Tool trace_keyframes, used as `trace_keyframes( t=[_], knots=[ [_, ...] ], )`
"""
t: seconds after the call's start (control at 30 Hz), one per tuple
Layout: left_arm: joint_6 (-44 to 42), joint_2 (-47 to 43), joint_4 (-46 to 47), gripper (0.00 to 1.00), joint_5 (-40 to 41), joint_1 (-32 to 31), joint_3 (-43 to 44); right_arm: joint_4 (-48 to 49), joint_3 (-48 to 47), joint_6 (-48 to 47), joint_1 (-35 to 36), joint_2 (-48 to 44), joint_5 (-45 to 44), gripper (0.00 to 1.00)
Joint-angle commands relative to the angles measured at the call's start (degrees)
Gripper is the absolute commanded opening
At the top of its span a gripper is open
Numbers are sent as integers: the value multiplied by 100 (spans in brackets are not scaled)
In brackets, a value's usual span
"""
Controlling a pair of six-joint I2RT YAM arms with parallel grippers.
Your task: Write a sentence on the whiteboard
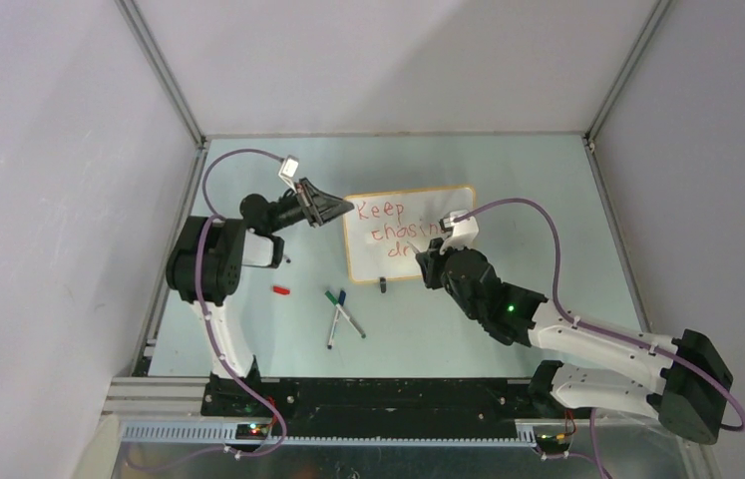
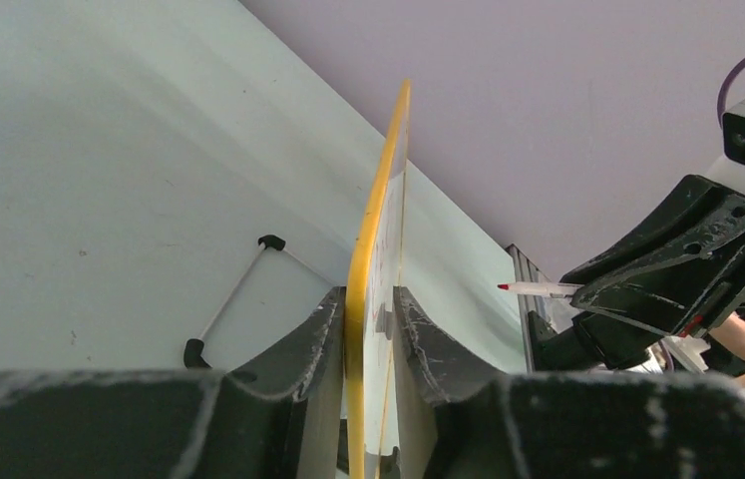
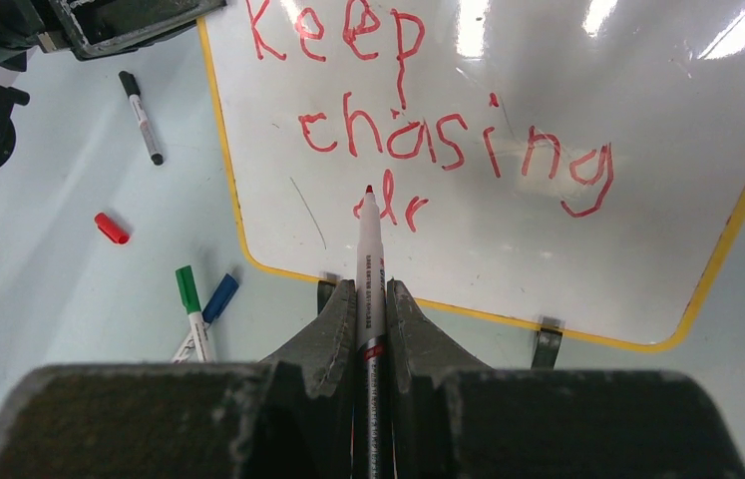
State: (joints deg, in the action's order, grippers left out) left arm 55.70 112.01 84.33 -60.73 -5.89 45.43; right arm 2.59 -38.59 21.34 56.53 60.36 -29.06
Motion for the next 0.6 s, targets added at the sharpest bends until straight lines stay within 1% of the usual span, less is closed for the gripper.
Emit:
trace_keyframes(
  t=[0.0, 0.07, 0.13, 0.17, 0.2, 0.23, 0.27, 0.3, 0.37, 0.4, 0.47, 0.53, 0.57],
  knots=[
    [-167, -199, 356, 26, -212, -100, 81, 302, -17, -41, 49, 61, -49, 0],
    [-120, -141, 362, 23, -240, -107, 130, 310, -16, -35, 45, 81, -49, 0],
    [96, -72, 353, 16, -141, -99, 166, 315, -15, -36, 50, 86, -54, 0],
    [562, -7, 346, 11, 120, -91, 150, 317, -17, -39, 46, 88, -49, 0],
    [774, 180, 355, 3, 258, -89, 133, 319, -17, -40, 50, 94, -57, 0],
    [1015, 282, 366, 1, 345, -95, 159, 312, -10, -41, 50, 101, -61, 0],
    [1040, 402, 370, 0, 335, -96, 181, 308, -9, -44, 51, 113, -63, 0],
    [875, 384, 372, 0, 380, -96, 151, 305, -15, -39, 55, 119, -64, 0],
    [395, 53, 342, 0, 519, -109, -65, 312, -17, -42, 51, 131, -72, 0],
    [264, -156, 336, 0, 576, -107, -159, 312, -17, -42, 60, 144, -77, 0],
    [45, -219, 233, 0, 651, -80, -290, 334, -13, -57, 66, 152, -67, 0],
    [244, 46, 326, 0, 463, -30, -110, 331, -12, -52, 63, 159, -63, 0],
    [489, 162, 355, 0, 250, -19, 149, 331, -15, -51, 63, 156, -59, 0]
  ],
)
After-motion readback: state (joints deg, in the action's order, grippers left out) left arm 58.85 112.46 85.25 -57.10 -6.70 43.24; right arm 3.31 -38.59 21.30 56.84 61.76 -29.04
